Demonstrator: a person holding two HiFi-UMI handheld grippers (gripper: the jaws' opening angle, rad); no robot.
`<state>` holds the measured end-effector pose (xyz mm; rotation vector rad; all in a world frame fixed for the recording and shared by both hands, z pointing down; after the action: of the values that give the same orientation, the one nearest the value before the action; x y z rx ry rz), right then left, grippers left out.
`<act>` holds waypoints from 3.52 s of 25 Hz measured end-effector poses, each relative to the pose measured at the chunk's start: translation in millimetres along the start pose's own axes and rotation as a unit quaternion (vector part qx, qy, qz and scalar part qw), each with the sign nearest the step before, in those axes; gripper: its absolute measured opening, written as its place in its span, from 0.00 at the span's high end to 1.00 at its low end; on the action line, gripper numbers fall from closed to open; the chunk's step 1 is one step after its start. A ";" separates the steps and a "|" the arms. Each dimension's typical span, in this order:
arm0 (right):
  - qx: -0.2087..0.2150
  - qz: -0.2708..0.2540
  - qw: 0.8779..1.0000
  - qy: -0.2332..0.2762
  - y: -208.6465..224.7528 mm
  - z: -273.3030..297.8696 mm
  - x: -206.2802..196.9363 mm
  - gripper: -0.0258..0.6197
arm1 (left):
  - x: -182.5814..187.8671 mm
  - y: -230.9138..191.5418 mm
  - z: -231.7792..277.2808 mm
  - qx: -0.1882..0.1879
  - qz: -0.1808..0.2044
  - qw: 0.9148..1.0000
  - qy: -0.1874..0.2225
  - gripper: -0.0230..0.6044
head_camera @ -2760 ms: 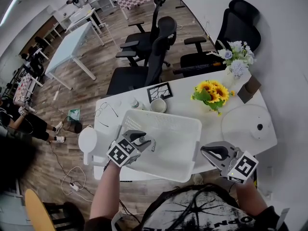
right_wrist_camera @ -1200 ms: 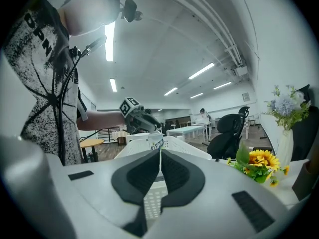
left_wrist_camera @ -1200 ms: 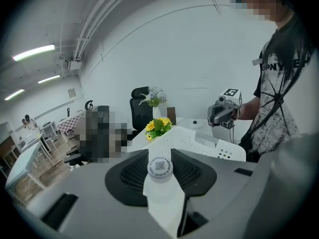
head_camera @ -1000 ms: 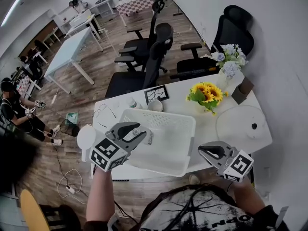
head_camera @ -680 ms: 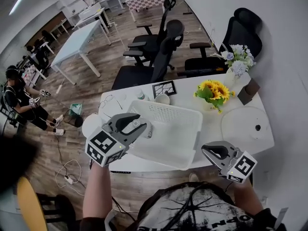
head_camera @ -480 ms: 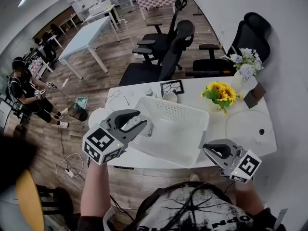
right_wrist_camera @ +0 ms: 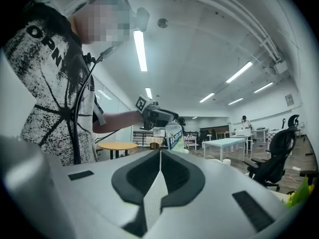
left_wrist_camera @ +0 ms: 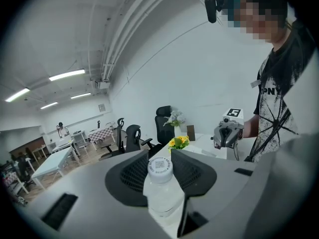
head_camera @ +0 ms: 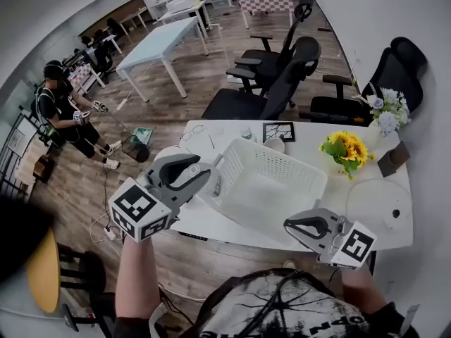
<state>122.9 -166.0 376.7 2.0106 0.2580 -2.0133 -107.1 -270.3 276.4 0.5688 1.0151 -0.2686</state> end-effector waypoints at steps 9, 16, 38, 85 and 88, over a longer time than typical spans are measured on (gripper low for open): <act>0.069 -0.009 0.998 -0.011 -3.3 33.2 10.0 0.92 | -17.4 -8.1 -59.6 0.075 -0.027 0.997 -0.012 0.73; 0.112 -0.018 0.993 -0.031 -15.3 58.8 5.9 0.92 | -48.9 -7.9 -99.0 0.120 -0.056 0.991 -0.036 0.73; 0.083 0.001 0.993 -0.086 -44.3 91.0 -21.8 0.92 | -173.9 -1.7 -73.4 0.079 -0.134 0.985 -0.068 0.73; 0.038 -0.005 0.990 -0.137 -60.9 107.7 -40.6 0.92 | -261.0 2.7 -4.8 0.090 -0.178 0.980 -0.008 0.73; 0.036 -0.003 0.990 -0.139 -61.4 107.9 -41.1 0.92 | -261.7 1.6 -4.5 0.094 -0.177 0.980 -0.001 0.73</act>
<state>0.6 -139.8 414.7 1.7407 0.1324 -2.3027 -243.4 -278.7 499.7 0.5547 1.0937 -0.6856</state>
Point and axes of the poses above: the fingertips, and each gripper's own axes: z forward along the fingers, y to its right, x out of its top, the point moved 5 cm from there along -z, backward along the fingers, and after that the axes turned 5 degrees about z, right-handed, at the moved point
